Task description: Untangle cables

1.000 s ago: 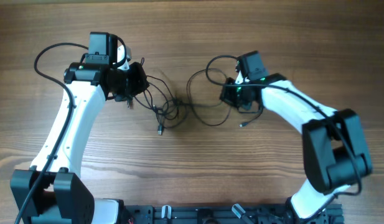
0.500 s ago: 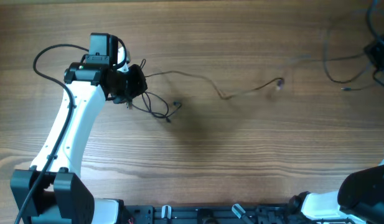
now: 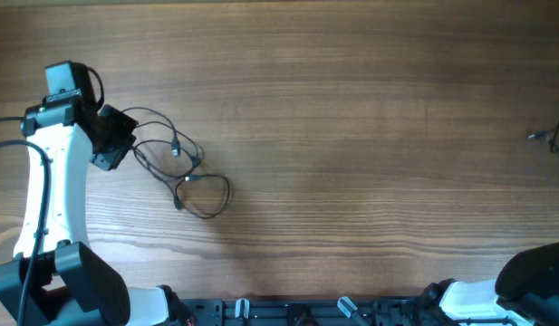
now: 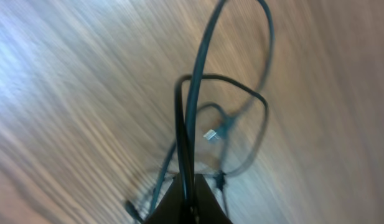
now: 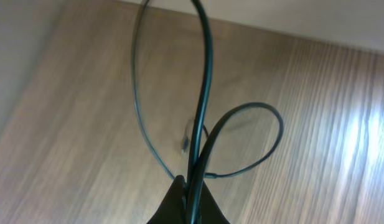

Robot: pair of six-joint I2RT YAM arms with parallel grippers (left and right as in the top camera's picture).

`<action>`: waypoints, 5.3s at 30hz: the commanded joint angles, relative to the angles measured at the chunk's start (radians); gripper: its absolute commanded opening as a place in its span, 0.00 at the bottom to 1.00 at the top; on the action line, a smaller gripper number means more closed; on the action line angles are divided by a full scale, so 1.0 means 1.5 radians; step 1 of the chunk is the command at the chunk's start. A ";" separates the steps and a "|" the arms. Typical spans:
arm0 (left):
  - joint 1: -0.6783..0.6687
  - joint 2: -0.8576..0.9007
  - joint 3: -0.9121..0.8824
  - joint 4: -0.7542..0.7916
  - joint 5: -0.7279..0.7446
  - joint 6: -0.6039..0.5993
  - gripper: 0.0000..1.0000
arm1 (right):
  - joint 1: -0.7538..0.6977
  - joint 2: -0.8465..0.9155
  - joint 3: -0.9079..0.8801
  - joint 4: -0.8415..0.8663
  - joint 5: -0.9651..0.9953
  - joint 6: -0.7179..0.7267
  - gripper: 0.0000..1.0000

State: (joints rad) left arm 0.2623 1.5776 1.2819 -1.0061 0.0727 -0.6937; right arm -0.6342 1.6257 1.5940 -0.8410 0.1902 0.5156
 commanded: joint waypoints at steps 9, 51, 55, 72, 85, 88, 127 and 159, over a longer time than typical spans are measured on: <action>-0.228 -0.014 0.001 0.087 0.236 0.164 0.04 | 0.001 0.082 0.010 -0.019 -0.158 -0.113 0.78; -0.374 -0.004 -0.155 0.176 0.271 0.245 0.76 | 0.553 0.101 -0.331 -0.111 -0.393 -0.203 0.74; -0.433 0.026 -0.204 0.275 0.227 0.245 0.69 | 0.553 0.101 -0.405 -0.038 -0.394 -0.201 0.57; -0.195 -0.036 -0.204 0.217 0.212 0.247 0.04 | 0.465 0.036 -0.102 -0.103 -0.463 -0.222 0.04; -0.211 -0.067 -0.204 0.243 0.418 0.248 0.75 | 0.477 0.006 -0.034 0.176 -0.911 -0.165 0.04; -0.274 -0.067 -0.204 0.308 0.458 0.247 0.79 | 0.507 0.006 -0.034 0.172 -0.693 -0.139 0.04; -0.391 -0.059 -0.204 0.334 0.387 0.247 0.78 | 0.271 0.035 0.351 -0.112 -0.121 0.047 0.04; -0.391 -0.059 -0.204 0.344 0.362 0.247 0.77 | 0.362 -0.021 0.393 0.395 -0.504 0.219 0.04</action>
State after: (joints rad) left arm -0.3199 1.4914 0.9768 -0.4923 0.6182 -0.3313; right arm -0.0887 1.6131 2.1708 -0.2173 -0.6888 0.7650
